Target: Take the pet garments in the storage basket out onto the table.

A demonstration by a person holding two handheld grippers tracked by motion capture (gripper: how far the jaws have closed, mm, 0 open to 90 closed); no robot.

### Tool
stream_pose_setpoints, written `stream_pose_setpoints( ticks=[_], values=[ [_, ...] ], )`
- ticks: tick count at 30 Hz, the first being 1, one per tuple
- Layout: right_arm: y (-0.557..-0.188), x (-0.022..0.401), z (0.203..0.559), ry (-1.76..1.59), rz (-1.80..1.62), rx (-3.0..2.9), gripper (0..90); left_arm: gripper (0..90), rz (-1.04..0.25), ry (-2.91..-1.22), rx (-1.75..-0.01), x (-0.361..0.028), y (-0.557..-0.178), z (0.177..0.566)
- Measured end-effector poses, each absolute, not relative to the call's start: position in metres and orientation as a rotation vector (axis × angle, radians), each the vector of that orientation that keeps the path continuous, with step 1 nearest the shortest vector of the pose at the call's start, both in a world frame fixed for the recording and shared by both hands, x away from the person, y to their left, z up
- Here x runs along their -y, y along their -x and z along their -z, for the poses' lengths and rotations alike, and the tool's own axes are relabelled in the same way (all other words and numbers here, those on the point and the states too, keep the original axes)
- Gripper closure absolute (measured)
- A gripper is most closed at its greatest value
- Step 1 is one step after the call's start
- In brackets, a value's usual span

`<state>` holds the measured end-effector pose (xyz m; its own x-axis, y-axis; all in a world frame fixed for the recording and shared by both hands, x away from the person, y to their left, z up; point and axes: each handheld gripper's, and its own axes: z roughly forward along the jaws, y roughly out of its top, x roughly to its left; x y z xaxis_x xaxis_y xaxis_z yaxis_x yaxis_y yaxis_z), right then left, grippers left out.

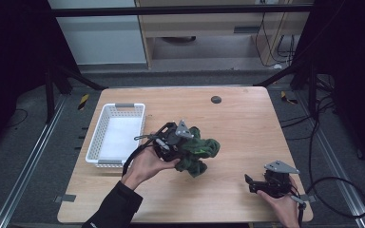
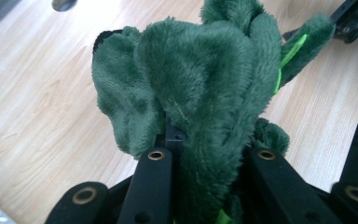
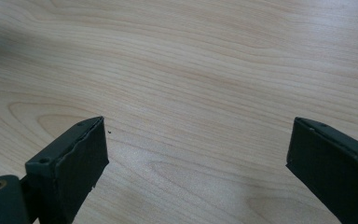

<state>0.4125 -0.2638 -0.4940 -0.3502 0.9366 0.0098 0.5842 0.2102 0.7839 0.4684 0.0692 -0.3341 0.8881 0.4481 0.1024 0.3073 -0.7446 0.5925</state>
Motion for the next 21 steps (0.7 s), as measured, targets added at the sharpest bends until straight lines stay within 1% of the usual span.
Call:
stream_pose_setpoints(
  ticks=[21],
  values=[
    [-0.413,0.264,0.494,-1.405,-0.981,-2.015,4.8,76.1,-0.241,-2.543,-0.536,-0.049,-0.476,0.375]
  ],
)
